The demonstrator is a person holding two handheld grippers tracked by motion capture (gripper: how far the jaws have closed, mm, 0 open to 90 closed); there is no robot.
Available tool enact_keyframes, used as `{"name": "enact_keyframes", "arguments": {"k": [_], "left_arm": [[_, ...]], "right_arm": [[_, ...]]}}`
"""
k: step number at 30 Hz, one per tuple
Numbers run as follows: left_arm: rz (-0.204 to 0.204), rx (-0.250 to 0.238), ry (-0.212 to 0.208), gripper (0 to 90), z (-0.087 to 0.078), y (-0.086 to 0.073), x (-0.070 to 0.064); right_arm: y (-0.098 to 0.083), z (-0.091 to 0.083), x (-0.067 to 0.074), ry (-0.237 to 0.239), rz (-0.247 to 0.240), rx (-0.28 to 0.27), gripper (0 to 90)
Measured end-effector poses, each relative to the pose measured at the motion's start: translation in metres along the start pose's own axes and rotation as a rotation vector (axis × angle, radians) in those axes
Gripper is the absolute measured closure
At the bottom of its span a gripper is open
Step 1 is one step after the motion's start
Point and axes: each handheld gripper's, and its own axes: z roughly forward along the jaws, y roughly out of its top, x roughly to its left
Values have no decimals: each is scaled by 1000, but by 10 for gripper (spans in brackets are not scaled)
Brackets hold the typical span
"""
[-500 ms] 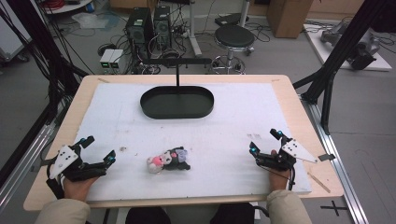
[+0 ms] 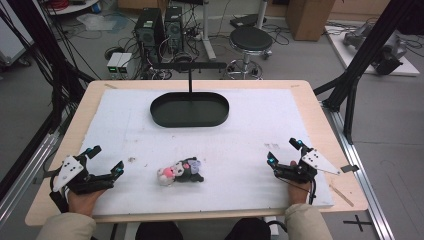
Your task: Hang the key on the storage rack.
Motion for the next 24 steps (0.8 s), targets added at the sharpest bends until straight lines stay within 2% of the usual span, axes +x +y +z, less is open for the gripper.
{"name": "enact_keyframes", "arguments": {"k": [3,6,9,10,12,15,16,18,21,22,23,24], "left_arm": [[-13,19,-13,17,1,1,1],[4,31,-38,17,0,7,0],[23,37,-72,17,-1,19,-3],[37,49,-101,17,1,29,-4],[51,55,-109,17,3,34,-5],[73,77,-153,17,8,48,-7],[92,87,-169,17,10,54,-8],[101,110,-201,17,14,62,-10],[133,173,-248,17,23,74,-16],[137,207,-277,17,29,81,-20],[137,207,-277,17,29,81,-20],[144,229,-293,17,32,84,-22]], "right_arm": [[0,0,0,0,1,0,7],[0,0,0,1,-3,0,7],[0,0,0,-1,0,0,7],[0,0,0,-1,0,0,7],[0,0,0,-1,0,1,7],[0,0,0,0,2,1,7],[0,0,0,1,-1,0,7],[0,0,0,2,-3,0,7],[0,0,0,2,-4,0,7],[0,0,0,2,-3,0,7],[0,0,0,2,-3,0,7],[0,0,0,2,-2,0,7]]}}
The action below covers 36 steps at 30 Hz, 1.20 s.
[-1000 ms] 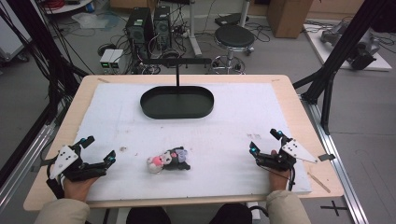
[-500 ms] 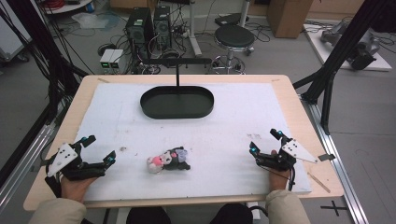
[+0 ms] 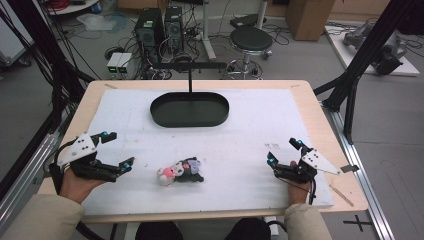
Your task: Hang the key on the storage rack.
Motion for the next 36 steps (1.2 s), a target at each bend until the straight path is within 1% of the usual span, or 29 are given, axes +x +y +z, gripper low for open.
{"name": "enact_keyframes", "arguments": {"k": [3,4,7,11,12,14,15,16,17,20,22,23,24,25,26,28,29,31,32,34,35,36], "left_arm": [[10,62,-63,17,9,11,-2],[14,95,-100,17,13,14,-2],[28,162,-146,17,22,21,-4],[56,219,-193,17,34,29,-9],[63,236,-199,17,37,31,-11],[88,287,-206,17,44,34,-14],[93,308,-215,17,48,34,-16],[111,351,-230,17,54,35,-20],[111,351,-230,17,54,35,-20],[127,408,-260,17,65,35,-27],[136,442,-272,17,72,33,-31],[142,463,-285,17,75,32,-32],[140,477,-289,17,79,31,-34],[151,496,-297,17,82,30,-35],[154,512,-306,17,86,29,-37],[150,532,-327,17,91,27,-39],[152,547,-329,17,93,26,-40],[151,568,-348,17,98,25,-40],[146,572,-346,17,100,24,-42],[142,586,-361,17,104,22,-45],[142,600,-366,17,106,21,-47],[152,612,-370,17,108,20,-48]], "right_arm": [[0,0,0,0,-1,0,7],[0,0,0,0,-1,0,7],[0,0,0,0,-2,0,7],[0,0,0,-1,-2,0,7],[0,0,0,-1,-2,0,7],[0,0,0,0,0,0,7],[0,0,0,0,-1,0,7],[0,0,0,0,-2,0,7],[0,0,0,0,-2,0,7],[0,0,0,-1,-2,0,7],[0,0,0,0,-1,0,7],[0,0,0,0,-1,0,7],[0,0,0,0,-1,0,7],[0,0,0,1,-1,0,7],[0,0,0,1,0,0,7],[0,0,0,0,-1,0,7],[0,0,0,0,-1,0,7],[0,0,0,0,-1,0,7],[0,0,0,0,-5,-1,7],[0,0,0,0,-1,0,7],[0,0,0,0,-1,0,7],[0,0,0,1,-1,0,7]]}}
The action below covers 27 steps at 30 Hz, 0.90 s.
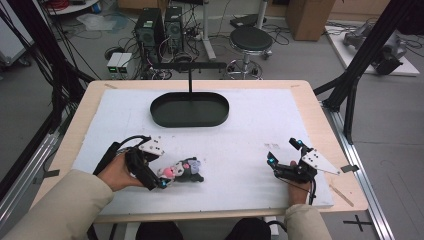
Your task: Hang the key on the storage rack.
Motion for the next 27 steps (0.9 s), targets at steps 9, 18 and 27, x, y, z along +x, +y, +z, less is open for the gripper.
{"name": "enact_keyframes", "arguments": {"k": [9,18,27], "left_arm": [[-14,120,-7,17,21,1,1],[-14,176,-10,136,29,1,-1],[16,192,-12,509,27,0,-3]], "right_arm": [[0,0,0,0,1,0,7],[0,0,0,1,1,0,7],[0,0,0,0,0,0,7]]}}
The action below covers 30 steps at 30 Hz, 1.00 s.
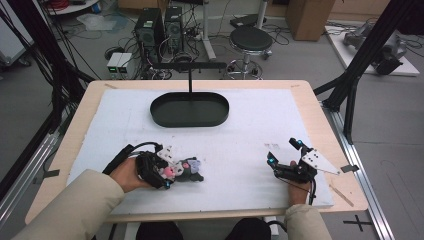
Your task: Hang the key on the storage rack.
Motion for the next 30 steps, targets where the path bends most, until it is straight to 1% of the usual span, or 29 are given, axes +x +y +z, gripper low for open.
{"name": "enact_keyframes", "arguments": {"k": [3,8,11,14,15,16,17,18,19,21,23,24,27,30], "left_arm": [[10,-9,1,529,-1,-1,0],[9,-19,4,547,-2,-2,1],[5,-34,27,552,-6,-3,2],[-17,-72,66,567,-14,-5,6],[-25,-86,75,567,-18,-6,8],[-35,-99,94,569,-21,-7,10],[-54,-116,106,570,-25,-8,12],[-57,-128,121,570,-29,-8,15],[-78,-150,133,570,-33,-9,17],[-110,-175,145,570,-41,-10,22],[-125,-198,159,571,-49,-11,27],[-148,-217,158,571,-51,-12,29],[-186,-233,184,571,-61,-12,35],[-232,-268,218,571,-71,-11,43]], "right_arm": [[0,0,0,0,-1,0,7],[0,0,0,0,-1,0,7],[0,0,0,1,0,0,7],[0,0,0,1,2,1,7],[0,0,0,1,2,1,7],[0,0,0,1,2,1,7],[0,0,0,1,1,1,7],[0,0,0,0,2,-1,7],[0,0,0,0,2,-1,7],[0,0,0,0,2,0,7],[0,0,0,1,2,1,7],[0,0,0,-1,3,0,7],[0,0,0,1,0,0,7],[0,0,0,0,-1,0,7]]}}
